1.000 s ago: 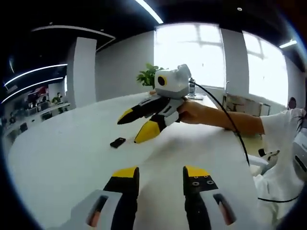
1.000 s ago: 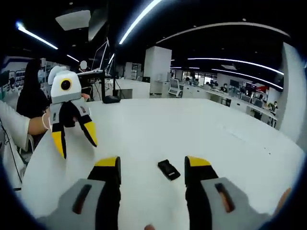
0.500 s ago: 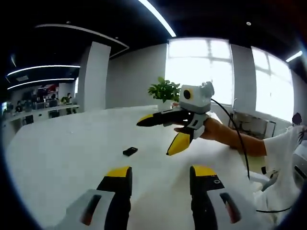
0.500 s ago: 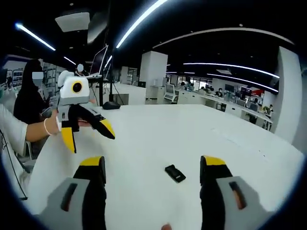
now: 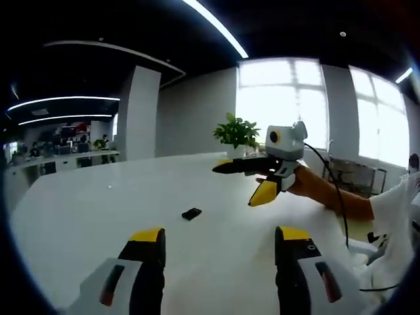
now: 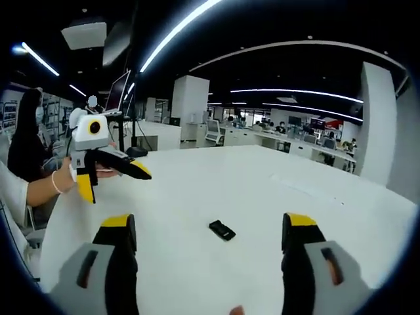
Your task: Snap the two parts of the plastic buckle together until the buckle closes and remains connected.
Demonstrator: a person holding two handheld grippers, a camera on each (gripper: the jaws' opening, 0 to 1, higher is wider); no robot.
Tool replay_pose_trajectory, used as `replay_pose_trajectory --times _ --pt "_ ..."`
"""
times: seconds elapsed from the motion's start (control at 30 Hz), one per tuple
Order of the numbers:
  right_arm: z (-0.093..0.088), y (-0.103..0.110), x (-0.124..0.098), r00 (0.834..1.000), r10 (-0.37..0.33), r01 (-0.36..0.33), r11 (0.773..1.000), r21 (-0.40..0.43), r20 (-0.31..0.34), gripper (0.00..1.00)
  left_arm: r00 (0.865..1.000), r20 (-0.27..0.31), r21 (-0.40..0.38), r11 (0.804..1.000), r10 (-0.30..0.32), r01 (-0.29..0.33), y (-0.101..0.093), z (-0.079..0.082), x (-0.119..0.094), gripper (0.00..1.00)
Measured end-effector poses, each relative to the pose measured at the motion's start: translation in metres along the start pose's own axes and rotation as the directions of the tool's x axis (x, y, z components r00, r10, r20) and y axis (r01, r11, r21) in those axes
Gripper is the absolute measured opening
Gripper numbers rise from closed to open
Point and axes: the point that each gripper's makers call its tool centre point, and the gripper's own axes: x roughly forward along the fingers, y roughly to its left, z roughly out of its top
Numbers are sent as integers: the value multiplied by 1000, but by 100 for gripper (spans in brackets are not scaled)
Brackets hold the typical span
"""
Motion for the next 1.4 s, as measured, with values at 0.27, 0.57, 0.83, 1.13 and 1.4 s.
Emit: replay_pose_trajectory --times 0.27,0.57,0.83,1.13,1.4 --pt "-6 -3 -10 999 -20 21 1000 24 -27 100 999 47 0 1000 9 -9 3 10 -3 76" --pt "6 9 -30 999 -24 22 999 39 45 100 997 72 -44 999 -11 14 5 16 -5 99" --pt "10 33 -49 997 11 -14 999 42 71 100 985 173 -25 999 24 -19 5 37 -26 99" --pt "30 49 -82 994 -46 46 999 2 102 100 968 193 -98 985 161 -144 17 45 -61 97" --pt "26 59 -104 992 -109 112 992 -49 67 100 951 223 -93 976 215 -199 2 44 -82 97"
